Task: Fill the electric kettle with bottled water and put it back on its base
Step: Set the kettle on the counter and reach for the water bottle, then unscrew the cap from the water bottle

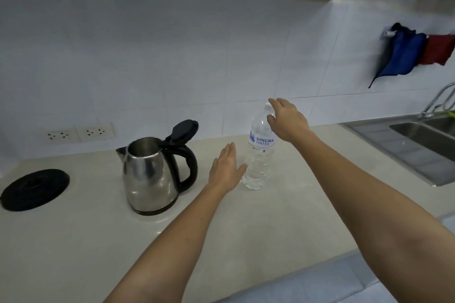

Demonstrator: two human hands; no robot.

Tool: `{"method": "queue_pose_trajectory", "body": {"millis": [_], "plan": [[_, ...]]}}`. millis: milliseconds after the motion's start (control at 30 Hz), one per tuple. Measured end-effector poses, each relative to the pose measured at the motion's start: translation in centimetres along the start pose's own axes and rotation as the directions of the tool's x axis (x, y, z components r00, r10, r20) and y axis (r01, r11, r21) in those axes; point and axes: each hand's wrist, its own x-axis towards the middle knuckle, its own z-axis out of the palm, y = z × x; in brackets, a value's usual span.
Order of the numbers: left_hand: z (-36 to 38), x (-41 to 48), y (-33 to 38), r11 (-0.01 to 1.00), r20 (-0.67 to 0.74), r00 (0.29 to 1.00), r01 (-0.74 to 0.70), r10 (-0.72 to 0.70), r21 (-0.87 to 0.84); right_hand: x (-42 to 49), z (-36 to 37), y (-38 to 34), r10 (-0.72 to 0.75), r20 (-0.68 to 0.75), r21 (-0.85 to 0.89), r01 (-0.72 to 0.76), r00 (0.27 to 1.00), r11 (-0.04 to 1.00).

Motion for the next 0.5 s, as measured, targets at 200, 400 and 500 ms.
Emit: {"method": "queue_pose_trajectory", "body": {"millis": [200,400,500], "plan": [[2.4,3.9,2.9,0.992,0.018,0.996,0.086,-0.084,-0.087,3.4,0.6,2.1,-0.06,0.087,0.021,0.058,0.994,0.998],[5.1,6.6,4.2,0.965,-0.027,0.989,0.136,-0.145,-0.226,5.1,1.3,3.1,-0.134,0.06,0.115,0.127,0.989,0.985],[6.4,7.2,4.4,0.933,-0.054,0.979,0.172,-0.199,-0.315,5.4,1.8,3.4,-0.155,0.01,0.153,0.152,0.988,0.977]]}}
